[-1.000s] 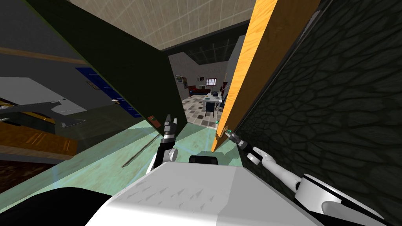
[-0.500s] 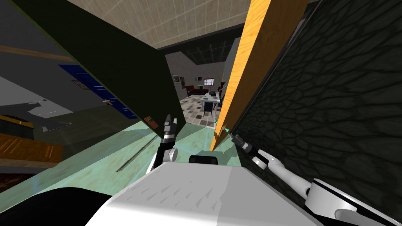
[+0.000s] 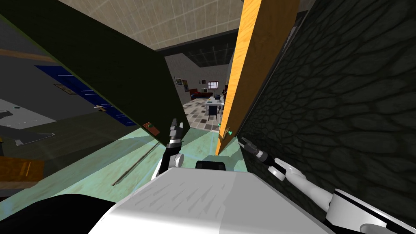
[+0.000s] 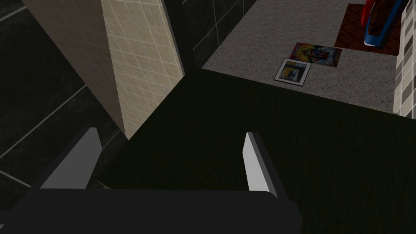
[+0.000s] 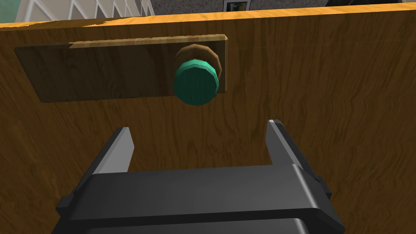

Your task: Pull the door open

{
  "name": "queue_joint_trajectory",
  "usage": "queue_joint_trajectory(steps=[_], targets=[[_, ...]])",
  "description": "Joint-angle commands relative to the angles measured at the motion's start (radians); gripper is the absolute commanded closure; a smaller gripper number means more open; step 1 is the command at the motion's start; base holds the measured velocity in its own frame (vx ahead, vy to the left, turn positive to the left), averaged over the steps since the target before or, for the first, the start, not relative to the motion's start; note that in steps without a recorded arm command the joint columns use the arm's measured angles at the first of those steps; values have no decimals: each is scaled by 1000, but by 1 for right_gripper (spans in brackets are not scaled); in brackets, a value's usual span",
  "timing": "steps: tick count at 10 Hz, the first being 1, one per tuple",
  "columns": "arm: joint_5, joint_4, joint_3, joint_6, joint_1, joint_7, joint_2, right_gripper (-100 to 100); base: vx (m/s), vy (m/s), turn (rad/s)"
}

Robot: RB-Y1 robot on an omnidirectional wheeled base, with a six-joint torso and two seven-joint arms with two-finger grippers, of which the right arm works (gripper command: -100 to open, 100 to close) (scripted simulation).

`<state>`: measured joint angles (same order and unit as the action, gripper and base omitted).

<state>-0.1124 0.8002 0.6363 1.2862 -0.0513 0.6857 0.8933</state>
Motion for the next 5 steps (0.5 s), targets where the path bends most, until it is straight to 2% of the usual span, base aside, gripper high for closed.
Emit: queue_joint_trajectory(steps=[1,2,3,5], targets=[[6,-30,-2,37,4,12,10,-100,-20,-38,-66],[7,-43,3,28,-12,9,-4,-100,-11,-18,-18],[6,-51,-3,17,-23,15,-11,-100,83,92,112],[5,-53,-9,1,-32,18,-16,-100,160,154,74]])
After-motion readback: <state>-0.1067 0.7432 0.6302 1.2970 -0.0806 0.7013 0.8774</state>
